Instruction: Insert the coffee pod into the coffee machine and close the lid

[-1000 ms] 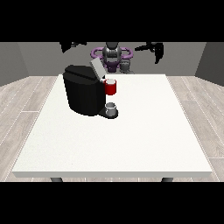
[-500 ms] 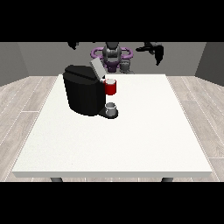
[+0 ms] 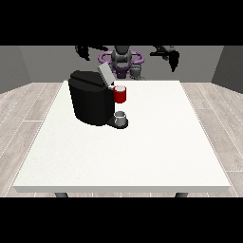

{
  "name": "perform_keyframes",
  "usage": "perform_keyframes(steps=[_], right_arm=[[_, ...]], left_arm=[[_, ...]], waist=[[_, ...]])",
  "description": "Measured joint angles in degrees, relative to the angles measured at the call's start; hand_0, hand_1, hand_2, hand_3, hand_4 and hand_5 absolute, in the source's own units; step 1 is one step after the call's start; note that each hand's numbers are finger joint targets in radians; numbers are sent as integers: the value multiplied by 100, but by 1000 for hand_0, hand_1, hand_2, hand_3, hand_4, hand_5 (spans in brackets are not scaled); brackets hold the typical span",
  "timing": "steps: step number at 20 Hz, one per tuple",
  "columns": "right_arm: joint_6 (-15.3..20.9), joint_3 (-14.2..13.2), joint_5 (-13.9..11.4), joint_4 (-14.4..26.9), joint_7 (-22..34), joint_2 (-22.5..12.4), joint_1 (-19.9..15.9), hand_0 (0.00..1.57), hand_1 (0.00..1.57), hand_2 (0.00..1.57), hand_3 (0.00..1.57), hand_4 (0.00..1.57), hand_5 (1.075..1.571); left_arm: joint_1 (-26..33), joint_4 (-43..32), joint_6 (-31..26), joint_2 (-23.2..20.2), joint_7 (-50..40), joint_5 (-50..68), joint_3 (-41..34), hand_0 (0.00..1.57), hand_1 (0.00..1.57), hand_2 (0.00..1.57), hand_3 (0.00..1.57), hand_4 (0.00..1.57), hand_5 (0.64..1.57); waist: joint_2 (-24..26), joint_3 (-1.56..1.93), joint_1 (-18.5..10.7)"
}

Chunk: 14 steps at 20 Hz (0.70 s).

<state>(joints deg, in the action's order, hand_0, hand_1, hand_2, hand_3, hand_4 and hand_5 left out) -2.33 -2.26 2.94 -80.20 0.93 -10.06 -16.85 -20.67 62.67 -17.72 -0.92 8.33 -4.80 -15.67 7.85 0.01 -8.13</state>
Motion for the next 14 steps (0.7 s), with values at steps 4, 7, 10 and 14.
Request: perform_keyframes(steps=[4,7,10,14], right_arm=[[-94,-197,111,361,-53,-35,-327,0,0,0,0,0,1571],[-109,-330,131,677,-160,-71,-563,0,0,0,0,0,1571],[-80,-335,113,903,-207,14,-815,0,0,0,0,0,1571],[-140,-373,70,1193,-319,-17,-1100,0,0,0,0,0,1571]], left_arm=[[271,491,158,28,-114,189,266,0,0,0,0,0,1571],[334,838,183,26,-283,222,396,0,0,0,0,0,1571],[370,1067,269,-36,-399,318,408,0,0,0,0,0,1571],[510,1321,390,-76,-359,328,506,0,0,0,0,0,1571]], waist=[[-234,0,-46],[-452,0,-111],[-625,0,-25],[-812,-1,48]])
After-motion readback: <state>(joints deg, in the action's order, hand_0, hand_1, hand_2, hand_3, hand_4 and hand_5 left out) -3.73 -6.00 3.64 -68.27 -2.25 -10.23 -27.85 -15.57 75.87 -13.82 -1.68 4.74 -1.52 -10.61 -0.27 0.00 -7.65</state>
